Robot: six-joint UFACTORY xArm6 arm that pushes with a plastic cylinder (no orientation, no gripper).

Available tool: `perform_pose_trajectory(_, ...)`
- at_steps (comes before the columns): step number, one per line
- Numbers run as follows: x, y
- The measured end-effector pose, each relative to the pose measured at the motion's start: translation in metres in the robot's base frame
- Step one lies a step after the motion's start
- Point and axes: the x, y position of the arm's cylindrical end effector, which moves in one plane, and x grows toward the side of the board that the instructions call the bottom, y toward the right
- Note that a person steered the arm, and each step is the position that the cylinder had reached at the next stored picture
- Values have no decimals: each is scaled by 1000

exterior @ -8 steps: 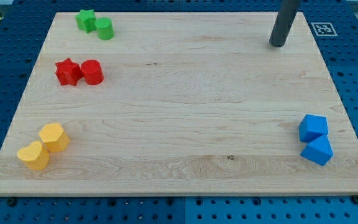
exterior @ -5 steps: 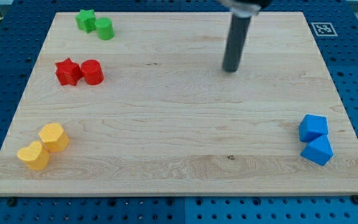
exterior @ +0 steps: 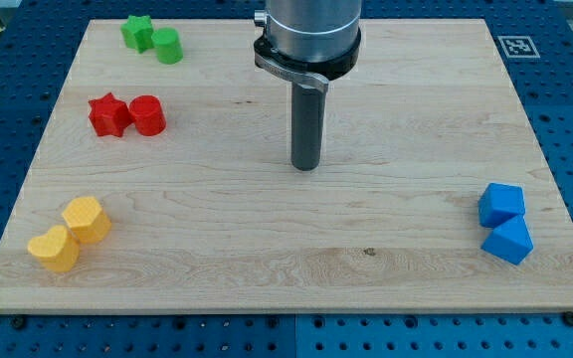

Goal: Move the red star diagonally to the red circle

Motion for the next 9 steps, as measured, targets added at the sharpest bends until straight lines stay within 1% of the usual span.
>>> perform_pose_trajectory(1, 0, -2)
perform_pose_trajectory(2, 3, -75)
perform_pose_trajectory(3, 3, -160)
perform_pose_trajectory(4, -4, -232)
perform_pose_trajectory(5, -58, -273)
perform_pose_trajectory(7, -77, -279)
perform_pose_trajectory(8, -78, -244)
perform_pose_trajectory(9, -77, -197)
